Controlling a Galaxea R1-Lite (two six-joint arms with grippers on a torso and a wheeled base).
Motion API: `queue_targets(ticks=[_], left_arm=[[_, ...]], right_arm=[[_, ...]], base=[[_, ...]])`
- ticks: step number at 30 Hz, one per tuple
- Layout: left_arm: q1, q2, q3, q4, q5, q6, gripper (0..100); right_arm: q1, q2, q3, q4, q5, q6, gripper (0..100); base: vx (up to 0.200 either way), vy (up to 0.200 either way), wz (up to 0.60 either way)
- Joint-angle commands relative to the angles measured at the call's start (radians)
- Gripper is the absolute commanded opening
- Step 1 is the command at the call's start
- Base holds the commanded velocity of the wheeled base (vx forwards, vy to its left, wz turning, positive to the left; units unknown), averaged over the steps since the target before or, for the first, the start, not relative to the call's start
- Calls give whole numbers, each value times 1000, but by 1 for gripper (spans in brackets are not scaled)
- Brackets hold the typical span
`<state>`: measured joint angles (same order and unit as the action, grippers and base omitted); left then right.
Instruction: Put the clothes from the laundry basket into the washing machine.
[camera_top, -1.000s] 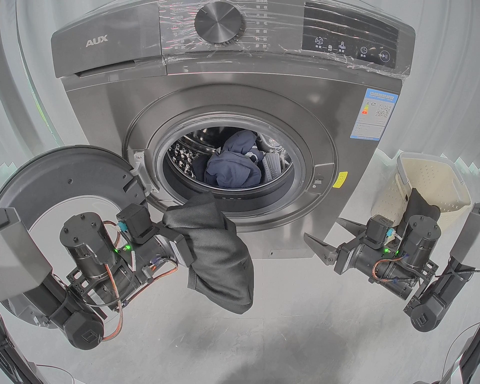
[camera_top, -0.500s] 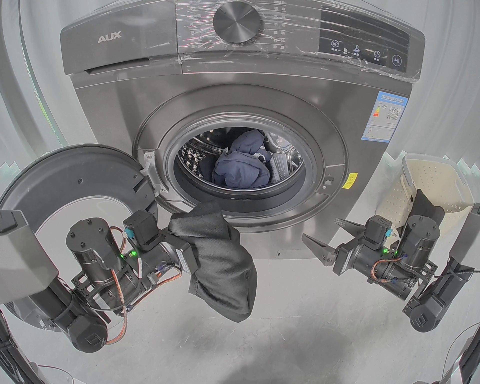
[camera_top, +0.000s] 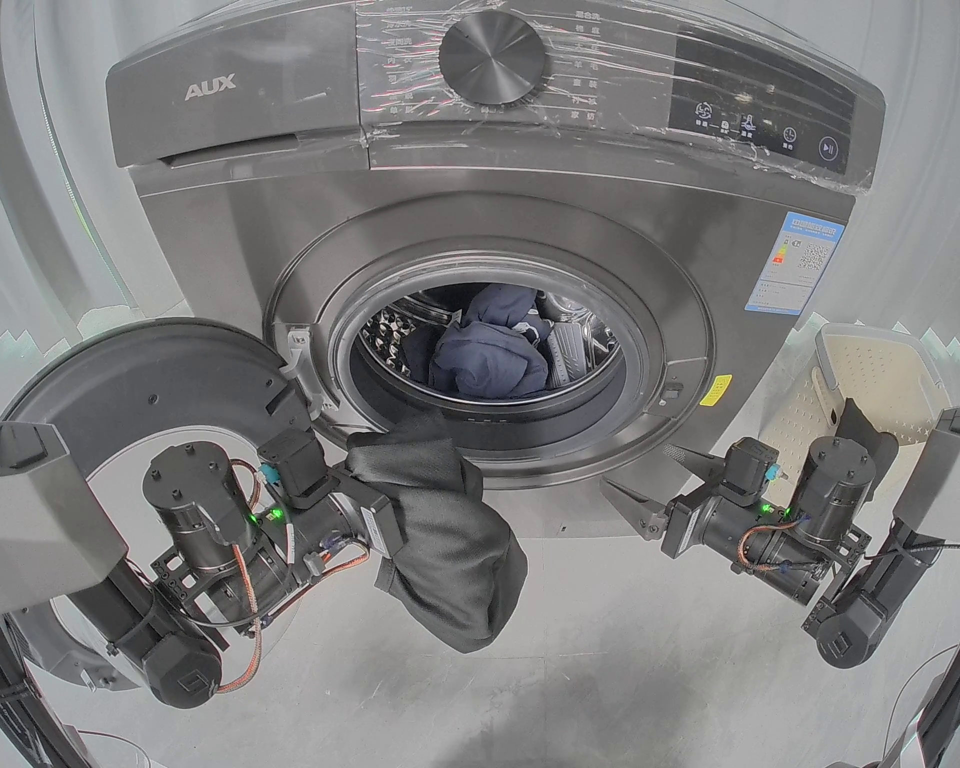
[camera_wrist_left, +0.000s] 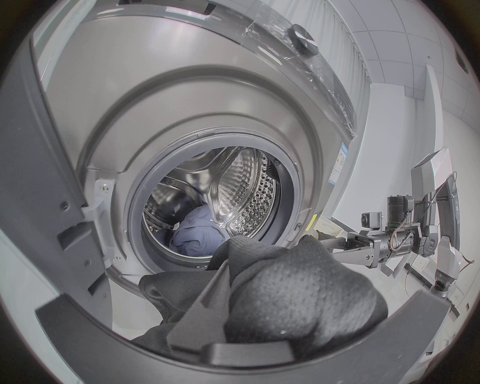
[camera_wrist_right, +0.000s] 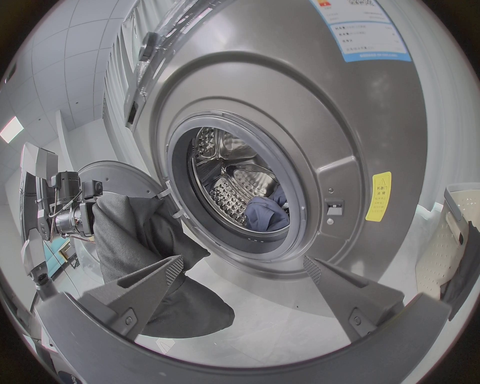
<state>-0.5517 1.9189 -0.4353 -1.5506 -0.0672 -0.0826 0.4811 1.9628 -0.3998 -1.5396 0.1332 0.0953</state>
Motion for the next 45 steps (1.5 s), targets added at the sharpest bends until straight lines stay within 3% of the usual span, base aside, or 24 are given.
queue_targets(ticks=[1,12,20,27,32,37,45], left_arm=[[-10,3,1,0,1,0,0],[-43,22,-2,-3,4,3,0],[-53,25,9,-2,10,14,0],[-56,37,4,-3,15,14,0],[-77,41,13,-3,15,38,0],[-90,158,-94,-2,23,56,0],[-48,250,-278,0,18,30,0]], right_arm=[[11,2,7,1,0,0,100],[90,1,78,1,14,-6,100],[94,-12,82,1,13,-6,100],[96,-13,84,1,13,-6,100],[149,-45,139,1,11,-9,100],[202,-62,222,1,11,-12,100],[205,-62,236,1,11,-12,100]], base=[[200,0,0],[73,0,0],[0,0,0],[0,-171,0],[0,0,0],[0,0,0],[0,0,0]])
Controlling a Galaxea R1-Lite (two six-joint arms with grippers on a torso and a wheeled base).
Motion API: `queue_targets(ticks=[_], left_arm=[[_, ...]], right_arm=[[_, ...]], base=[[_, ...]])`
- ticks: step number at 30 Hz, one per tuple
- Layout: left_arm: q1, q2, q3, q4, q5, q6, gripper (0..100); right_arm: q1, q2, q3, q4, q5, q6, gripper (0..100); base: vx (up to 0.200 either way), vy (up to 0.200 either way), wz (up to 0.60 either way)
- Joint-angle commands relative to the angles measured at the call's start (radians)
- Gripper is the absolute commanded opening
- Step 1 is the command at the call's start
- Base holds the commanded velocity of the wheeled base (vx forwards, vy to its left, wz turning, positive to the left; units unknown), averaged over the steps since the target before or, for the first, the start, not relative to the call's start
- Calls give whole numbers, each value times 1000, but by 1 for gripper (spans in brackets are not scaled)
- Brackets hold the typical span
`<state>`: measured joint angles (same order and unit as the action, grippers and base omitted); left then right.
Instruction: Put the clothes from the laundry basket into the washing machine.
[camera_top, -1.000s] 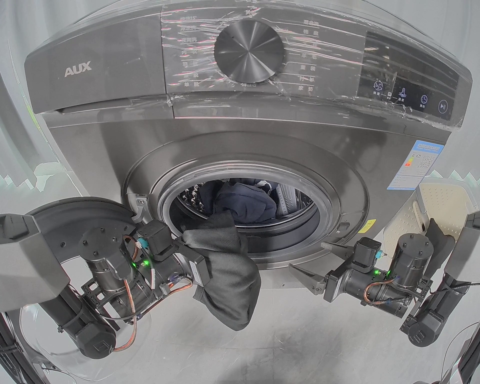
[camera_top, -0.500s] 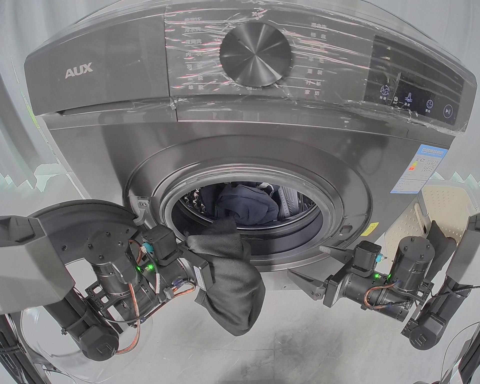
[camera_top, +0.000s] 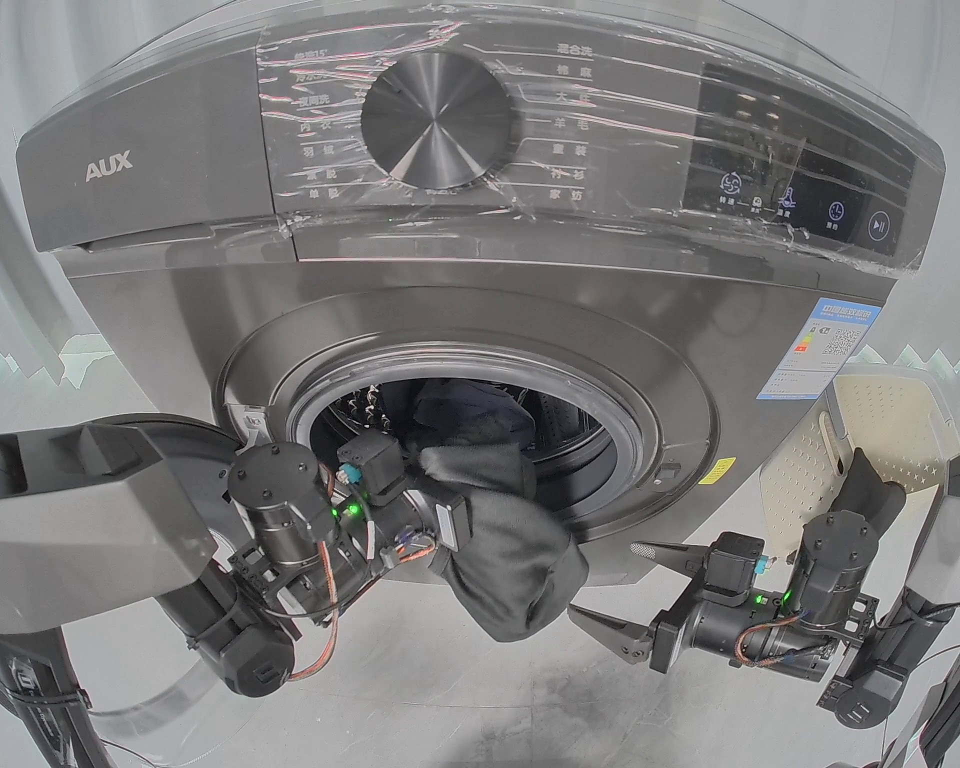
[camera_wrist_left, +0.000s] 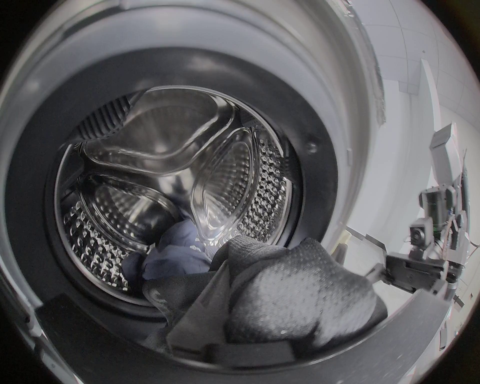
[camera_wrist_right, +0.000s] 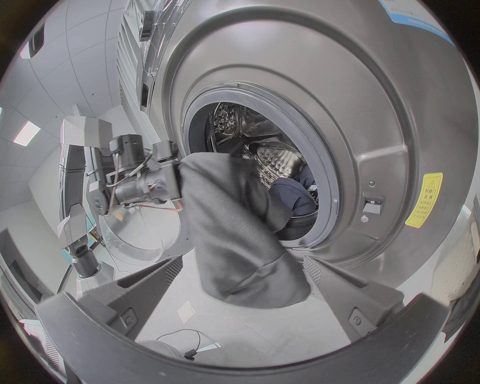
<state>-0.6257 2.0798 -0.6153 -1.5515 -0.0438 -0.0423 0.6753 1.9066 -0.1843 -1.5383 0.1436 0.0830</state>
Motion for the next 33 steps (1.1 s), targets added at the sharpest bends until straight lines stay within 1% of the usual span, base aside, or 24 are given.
queue_targets(ticks=[1,3,5,6,9,12,15,16,17,19,24,27,31,33], left_arm=[[29,92,-109,1,-8,-13,0],[31,111,-136,2,-10,-21,0],[31,125,-149,2,-10,-21,0],[31,160,-192,1,-10,-22,0],[34,214,-253,1,-10,-24,0],[34,241,-288,1,-8,-25,0],[35,302,-388,5,-7,-25,0],[37,306,-394,5,-7,-25,0],[47,336,-449,8,-1,-28,0],[61,373,-514,19,4,-30,0],[98,418,-641,103,7,-31,0],[107,419,-715,186,10,-33,0],[127,445,-896,323,62,-33,0],[130,471,-974,369,79,-34,0]], right_arm=[[10,-6,20,0,1,0,100],[10,-4,22,0,1,1,100],[10,-4,23,0,2,1,100],[18,-1,25,0,2,1,100],[24,2,23,0,1,3,100],[27,3,23,0,1,1,100],[30,3,22,0,2,1,100],[30,3,22,0,1,3,100],[30,3,22,0,2,3,100],[32,5,22,0,2,3,100],[36,5,22,0,2,3,100],[35,5,22,0,2,3,100],[35,6,22,0,2,3,100],[35,6,22,0,2,3,100]], base=[[0,0,0],[0,0,0],[0,0,0],[0,0,0],[0,0,0],[0,0,0],[0,0,0],[0,0,0],[0,0,0],[0,0,0],[0,0,0],[0,0,0],[0,0,0],[0,0,0]])
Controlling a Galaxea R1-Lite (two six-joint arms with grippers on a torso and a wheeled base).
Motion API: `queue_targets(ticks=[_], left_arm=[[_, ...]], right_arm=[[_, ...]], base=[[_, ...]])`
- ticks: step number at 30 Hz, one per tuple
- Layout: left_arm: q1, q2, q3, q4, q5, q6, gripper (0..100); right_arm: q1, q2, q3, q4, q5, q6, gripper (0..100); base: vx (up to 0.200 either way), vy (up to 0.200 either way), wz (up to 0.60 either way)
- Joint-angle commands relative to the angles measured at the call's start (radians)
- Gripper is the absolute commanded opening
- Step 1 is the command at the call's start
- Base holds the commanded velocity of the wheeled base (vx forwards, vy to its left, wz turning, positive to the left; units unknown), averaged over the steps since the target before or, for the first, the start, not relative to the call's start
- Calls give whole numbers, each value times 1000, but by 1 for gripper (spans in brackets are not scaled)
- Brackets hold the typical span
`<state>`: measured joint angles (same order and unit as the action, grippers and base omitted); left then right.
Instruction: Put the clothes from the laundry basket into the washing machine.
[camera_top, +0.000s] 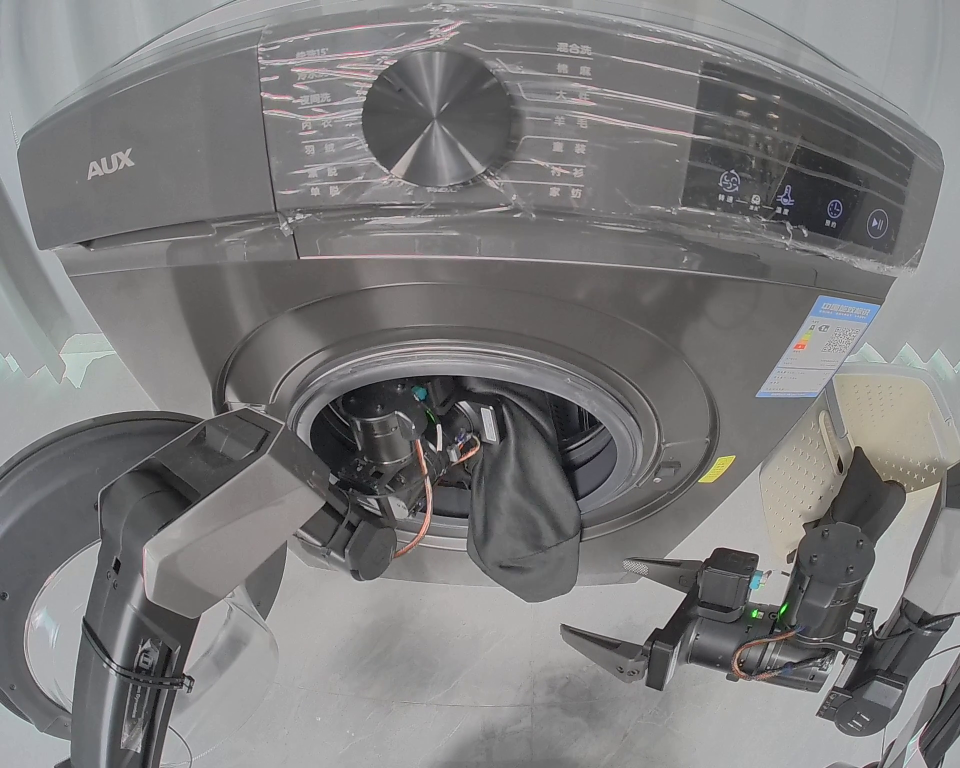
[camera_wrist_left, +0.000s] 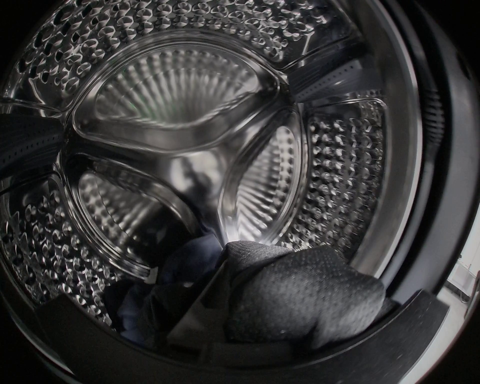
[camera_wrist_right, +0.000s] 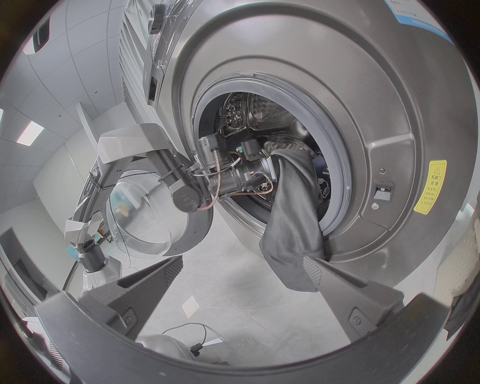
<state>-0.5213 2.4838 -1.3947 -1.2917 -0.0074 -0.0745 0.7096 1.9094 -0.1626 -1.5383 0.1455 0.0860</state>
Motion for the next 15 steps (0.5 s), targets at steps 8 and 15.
queue_targets(ticks=[8,15], left_arm=[[24,138,-377,195,86,-11,0],[37,193,-527,213,159,-24,0]], right_arm=[[1,8,0,0,0,0,100],[1,19,0,0,0,0,100]], base=[[0,0,0],[0,0,0]])
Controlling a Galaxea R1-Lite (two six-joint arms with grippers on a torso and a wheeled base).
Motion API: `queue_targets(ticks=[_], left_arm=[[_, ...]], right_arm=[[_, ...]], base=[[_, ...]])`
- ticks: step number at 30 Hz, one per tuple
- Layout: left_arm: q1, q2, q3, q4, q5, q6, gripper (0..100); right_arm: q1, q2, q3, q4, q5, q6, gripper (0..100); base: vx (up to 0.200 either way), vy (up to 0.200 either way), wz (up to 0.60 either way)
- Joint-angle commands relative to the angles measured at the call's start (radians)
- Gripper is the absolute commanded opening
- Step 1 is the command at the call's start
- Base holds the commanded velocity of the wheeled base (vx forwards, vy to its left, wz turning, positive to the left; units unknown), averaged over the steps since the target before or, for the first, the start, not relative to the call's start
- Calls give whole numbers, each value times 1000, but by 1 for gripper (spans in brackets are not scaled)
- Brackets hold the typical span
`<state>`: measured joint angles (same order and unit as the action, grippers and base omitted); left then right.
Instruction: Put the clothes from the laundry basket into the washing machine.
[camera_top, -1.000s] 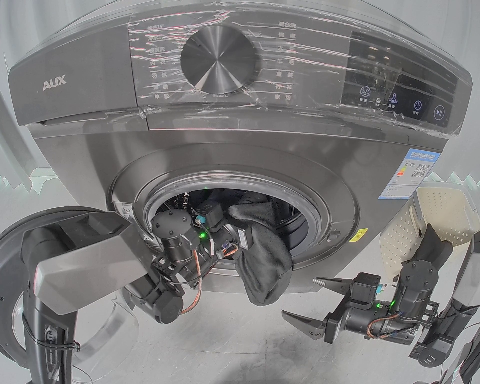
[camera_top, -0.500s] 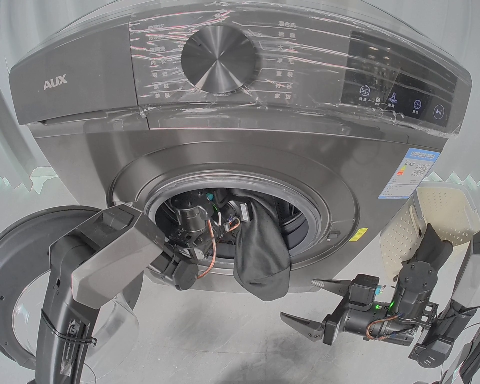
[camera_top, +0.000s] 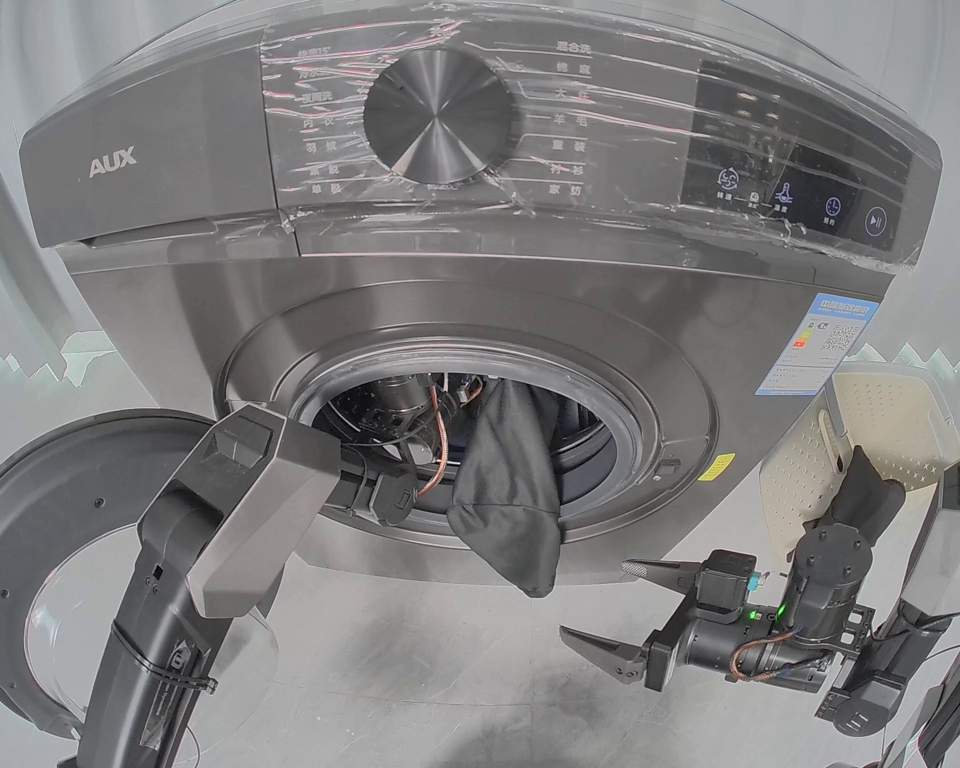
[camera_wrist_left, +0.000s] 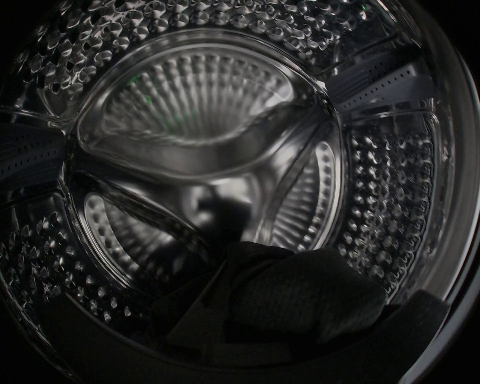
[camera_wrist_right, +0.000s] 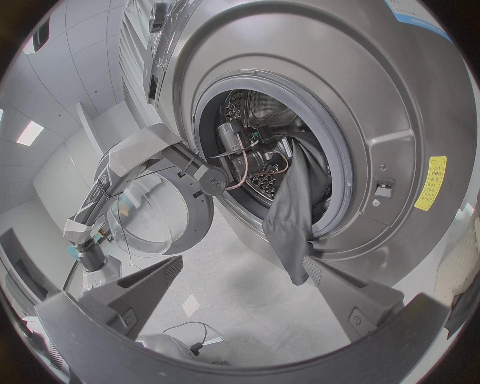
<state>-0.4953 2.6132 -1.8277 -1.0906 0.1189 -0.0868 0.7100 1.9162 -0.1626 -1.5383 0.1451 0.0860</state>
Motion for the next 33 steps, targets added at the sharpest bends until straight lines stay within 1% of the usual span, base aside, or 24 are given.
queue_targets(ticks=[1,3,4,6,7,10,11,12,13,15,16,17,18,19,21,24,25,26,27,28,31,32,33], left_arm=[[11,62,-91,12,33,-13,0],[11,59,-88,12,33,-16,0],[9,53,-84,12,34,-25,100],[3,39,-65,15,34,-45,100],[0,10,-21,20,34,-65,100],[-20,-102,151,66,27,-99,100],[-20,-102,151,66,27,-99,100],[-34,-183,272,115,5,-116,100],[-35,-200,301,129,-4,-117,100],[-42,-251,393,169,-41,-117,100],[-42,-251,393,169,-41,-117,100],[-49,-291,465,195,-71,-117,100],[-52,-298,479,198,-78,-117,100],[-65,-312,521,201,-101,-116,100],[-74,-315,551,198,-122,-114,100],[-88,-312,574,195,-134,-110,100],[-98,-311,597,193,-151,-106,100],[-98,-311,597,193,-151,-106,100],[-104,-306,620,192,-176,-105,100],[-109,-301,628,193,-183,-102,100],[-114,-272,634,187,-188,-68,100],[-114,-272,634,187,-188,-68,100],[-114,-251,630,179,-188,-53,100]], right_arm=[[-1,14,0,0,1,0,100],[-1,14,0,0,1,0,100],[-1,14,0,0,1,0,100],[-3,14,0,0,1,0,100],[-3,14,0,0,1,0,100],[-1,14,0,0,1,0,100],[-1,14,0,0,1,0,100],[-3,14,0,0,1,0,100],[-4,14,0,0,1,0,100],[-3,14,0,0,1,0,100],[-3,14,0,0,1,0,100],[-1,14,0,0,1,0,100],[-1,14,0,0,1,0,100],[-1,12,0,0,1,0,100],[-3,12,-2,0,1,0,100],[-4,14,0,0,1,0,100],[-6,12,0,0,1,0,100],[-6,12,0,0,1,0,100],[-6,12,0,0,1,0,100],[-6,14,-2,0,1,0,100],[-3,14,0,0,1,0,100],[-3,14,0,0,1,0,100],[-1,14,-2,0,1,0,100]], base=[[0,0,0],[0,0,0],[0,0,0],[0,0,0],[0,0,0],[0,0,0],[0,0,0],[0,0,0],[0,0,0],[0,0,0],[0,0,0],[0,0,0],[0,0,0],[0,0,0],[0,0,0],[0,0,0],[0,0,0],[0,0,0],[0,0,0],[0,0,0],[0,0,0],[0,0,0],[0,0,0]])
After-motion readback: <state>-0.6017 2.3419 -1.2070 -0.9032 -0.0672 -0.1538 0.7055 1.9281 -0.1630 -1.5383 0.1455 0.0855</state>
